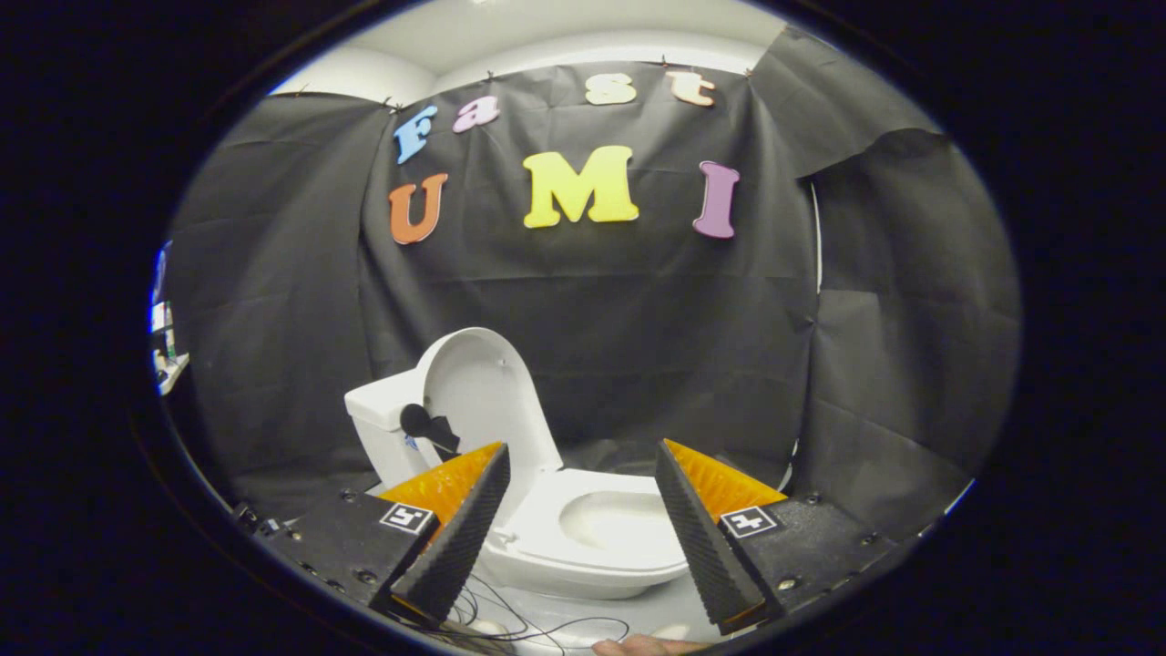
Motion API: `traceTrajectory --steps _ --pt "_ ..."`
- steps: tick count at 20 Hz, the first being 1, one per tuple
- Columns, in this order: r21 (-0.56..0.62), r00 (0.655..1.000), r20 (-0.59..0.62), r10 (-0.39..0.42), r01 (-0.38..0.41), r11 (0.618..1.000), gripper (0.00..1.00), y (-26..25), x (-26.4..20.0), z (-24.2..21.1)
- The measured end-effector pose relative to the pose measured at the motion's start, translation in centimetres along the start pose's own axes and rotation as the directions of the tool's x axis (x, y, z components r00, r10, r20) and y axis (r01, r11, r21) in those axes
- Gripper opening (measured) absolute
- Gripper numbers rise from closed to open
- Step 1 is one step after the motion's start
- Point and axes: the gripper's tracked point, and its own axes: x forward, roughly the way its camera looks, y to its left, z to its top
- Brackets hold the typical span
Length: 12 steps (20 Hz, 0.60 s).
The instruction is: Open the toilet lid.
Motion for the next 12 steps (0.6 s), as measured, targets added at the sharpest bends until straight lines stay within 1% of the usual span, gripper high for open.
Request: traceTrajectory --steps 8,11,12 --pt "0.067 0.999 0.023 -0.022 0.021 0.998 0.99 -5.8 -3.8 -3.0" --pt "0.091 0.998 0.058 0.023 -0.028 0.995 0.99 -6.4 -4.2 -3.3" --pt "0.091 0.997 0.076 0.020 -0.027 0.995 0.99 -6.9 -4.1 -3.2"
